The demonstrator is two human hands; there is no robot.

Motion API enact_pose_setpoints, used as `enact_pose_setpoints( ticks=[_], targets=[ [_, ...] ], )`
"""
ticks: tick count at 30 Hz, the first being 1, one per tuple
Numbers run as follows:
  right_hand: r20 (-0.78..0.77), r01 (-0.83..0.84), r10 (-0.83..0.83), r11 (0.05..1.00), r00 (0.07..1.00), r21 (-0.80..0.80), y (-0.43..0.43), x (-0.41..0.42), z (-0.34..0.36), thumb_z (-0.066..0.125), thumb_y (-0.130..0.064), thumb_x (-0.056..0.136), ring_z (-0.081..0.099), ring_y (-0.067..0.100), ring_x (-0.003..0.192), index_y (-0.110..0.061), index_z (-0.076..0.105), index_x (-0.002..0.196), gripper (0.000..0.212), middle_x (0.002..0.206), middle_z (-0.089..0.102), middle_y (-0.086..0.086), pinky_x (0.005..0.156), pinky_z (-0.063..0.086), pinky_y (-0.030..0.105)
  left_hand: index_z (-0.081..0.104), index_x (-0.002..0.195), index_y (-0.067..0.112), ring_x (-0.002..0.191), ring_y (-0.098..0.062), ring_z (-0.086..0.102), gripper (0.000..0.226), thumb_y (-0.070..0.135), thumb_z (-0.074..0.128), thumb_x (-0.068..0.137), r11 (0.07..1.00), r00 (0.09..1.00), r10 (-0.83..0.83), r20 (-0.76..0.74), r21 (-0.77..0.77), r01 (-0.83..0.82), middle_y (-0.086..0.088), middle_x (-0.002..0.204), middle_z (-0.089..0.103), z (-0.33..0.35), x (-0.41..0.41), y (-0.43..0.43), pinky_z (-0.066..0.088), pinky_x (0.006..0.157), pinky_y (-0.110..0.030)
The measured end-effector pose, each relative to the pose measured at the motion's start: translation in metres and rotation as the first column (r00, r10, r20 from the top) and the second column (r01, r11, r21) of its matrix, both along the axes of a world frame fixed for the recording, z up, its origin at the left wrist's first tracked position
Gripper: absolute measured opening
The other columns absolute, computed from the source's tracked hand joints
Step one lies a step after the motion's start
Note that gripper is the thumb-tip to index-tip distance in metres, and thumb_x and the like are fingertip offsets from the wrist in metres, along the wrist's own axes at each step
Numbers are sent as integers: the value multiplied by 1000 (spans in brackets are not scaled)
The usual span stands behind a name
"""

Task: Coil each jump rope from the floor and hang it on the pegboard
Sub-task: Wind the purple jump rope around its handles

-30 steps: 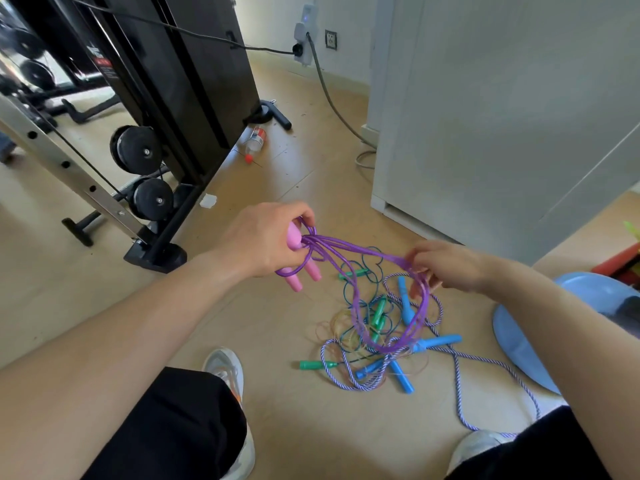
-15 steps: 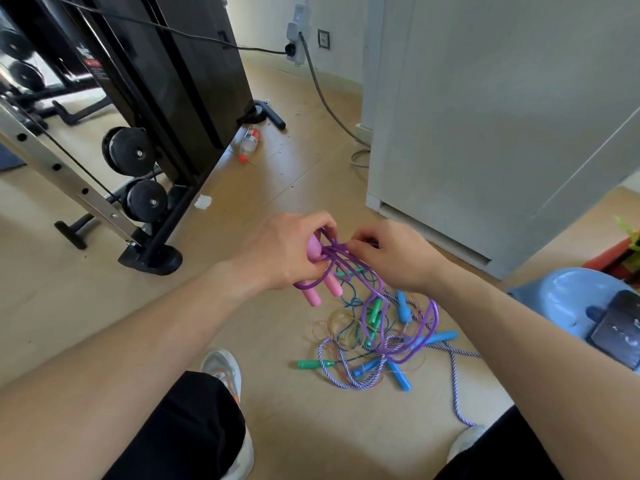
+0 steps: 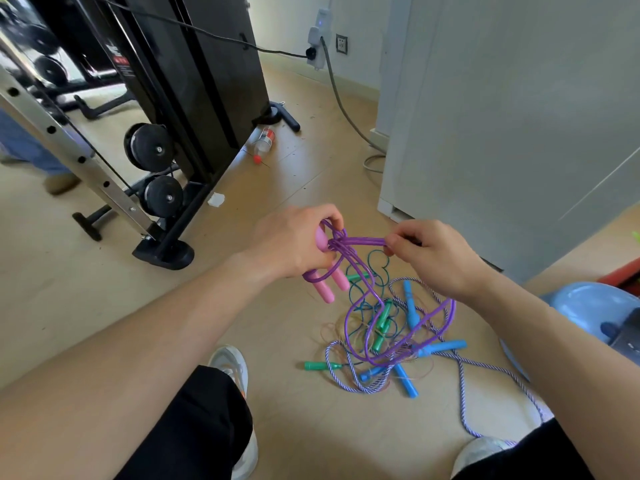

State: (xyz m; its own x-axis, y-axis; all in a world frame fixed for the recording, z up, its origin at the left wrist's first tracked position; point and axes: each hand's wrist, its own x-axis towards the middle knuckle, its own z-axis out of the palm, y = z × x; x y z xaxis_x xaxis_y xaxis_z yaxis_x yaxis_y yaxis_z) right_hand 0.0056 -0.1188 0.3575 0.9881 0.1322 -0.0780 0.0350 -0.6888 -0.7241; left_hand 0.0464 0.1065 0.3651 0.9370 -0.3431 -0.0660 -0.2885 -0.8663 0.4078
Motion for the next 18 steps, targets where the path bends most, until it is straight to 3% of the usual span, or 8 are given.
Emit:
enact_pose_setpoints(
  ticks=[3, 6, 8, 11, 15, 18],
  targets=[
    [-311, 43, 47, 960, 949, 276, -3, -1, 2, 46, -15, 99, 44, 24, 49, -3, 64, 85, 26, 50, 48, 3, 53, 41, 32, 61, 103, 36, 80, -3, 58, 38, 32, 79, 70, 993, 999, -24, 46, -116, 29, 17, 86, 67, 0, -3, -4, 37, 62, -8],
    [-423, 53, 129, 919, 897, 392, 7, -6, 6, 41, -21, 102, 49, 25, 45, -4, 57, 83, 30, 56, 52, 11, 45, 42, 25, 61, 105, 35, 78, -1, 54, 40, 31, 77, 69, 984, 990, -103, 100, -133, 116, 15, 85, 69, -1, -10, -15, 40, 65, -20],
    [-365, -6, 114, 959, 924, 284, 17, -4, 4, 44, -33, 103, 49, 22, 49, -7, 56, 78, 38, 58, 53, 5, 48, 42, 28, 59, 105, 36, 81, -1, 54, 38, 29, 74, 71, 983, 985, -127, 116, -115, 140, 16, 87, 68, -4, -16, -22, 44, 68, -25],
    [-112, -68, 55, 991, 992, -116, 24, 2, -1, 53, -39, 98, 45, 19, 58, -9, 61, 76, 38, 60, 51, 0, 54, 35, 31, 58, 105, 39, 84, -10, 58, 37, 35, 73, 71, 992, 988, -108, 114, -56, 115, 16, 88, 65, -9, -16, -24, 47, 69, -29],
    [32, 65, -63, 994, 998, -90, 18, 5, 5, 58, -33, 91, 40, 12, 49, -12, 67, 73, 29, 53, 48, -3, 48, 34, 25, 57, 100, 38, 86, -10, 63, 31, 32, 71, 73, 999, 1000, -13, 3, 50, 13, 20, 83, 68, -16, -4, -5, 44, 63, -27],
    [55, 92, -90, 995, 994, -43, 12, 2, 9, 60, -28, 86, 38, 9, 44, -14, 67, 70, 23, 45, 44, -8, 41, 31, 17, 57, 101, 41, 87, -9, 63, 32, 32, 73, 74, 998, 999, 44, -11, 36, -43, 19, 89, 69, -17, 3, 10, 46, 63, -25]
  ],
)
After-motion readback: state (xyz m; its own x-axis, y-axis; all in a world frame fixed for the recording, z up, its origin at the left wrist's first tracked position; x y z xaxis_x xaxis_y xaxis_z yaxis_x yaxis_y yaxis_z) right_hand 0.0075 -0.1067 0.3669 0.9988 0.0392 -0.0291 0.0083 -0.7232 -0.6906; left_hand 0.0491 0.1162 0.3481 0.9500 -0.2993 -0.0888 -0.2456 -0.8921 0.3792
